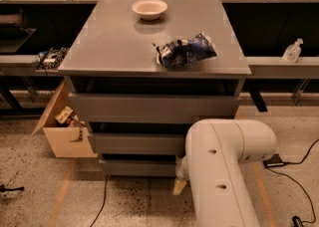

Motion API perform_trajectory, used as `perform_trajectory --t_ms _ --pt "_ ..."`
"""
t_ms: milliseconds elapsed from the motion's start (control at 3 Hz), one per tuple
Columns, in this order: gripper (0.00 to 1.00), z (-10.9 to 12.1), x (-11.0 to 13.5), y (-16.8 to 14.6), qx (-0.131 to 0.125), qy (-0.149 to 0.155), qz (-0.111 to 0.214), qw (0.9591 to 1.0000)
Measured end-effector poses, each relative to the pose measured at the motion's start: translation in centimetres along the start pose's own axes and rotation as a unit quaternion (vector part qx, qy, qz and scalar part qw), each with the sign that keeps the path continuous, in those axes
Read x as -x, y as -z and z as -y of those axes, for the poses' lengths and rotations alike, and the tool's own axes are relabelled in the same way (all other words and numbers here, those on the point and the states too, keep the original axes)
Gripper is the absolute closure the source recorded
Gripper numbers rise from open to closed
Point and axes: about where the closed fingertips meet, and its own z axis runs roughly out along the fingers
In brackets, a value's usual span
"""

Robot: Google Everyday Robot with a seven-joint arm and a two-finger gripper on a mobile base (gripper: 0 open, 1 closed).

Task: Open bottom drawer

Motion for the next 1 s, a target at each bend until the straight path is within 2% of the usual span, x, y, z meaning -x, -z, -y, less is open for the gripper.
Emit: perform_trajectory --t_ms 333,667,1000 --pt "0.03 0.8 0.8 -2.3 0.008 0.003 0.011 0.9999" --pt "0.25 0.6 0.7 -3.9 0.027 0.001 0.014 0.9996" --pt "0.49 1.1 0.1 -2.9 0.021 -0.006 0.007 0.9997"
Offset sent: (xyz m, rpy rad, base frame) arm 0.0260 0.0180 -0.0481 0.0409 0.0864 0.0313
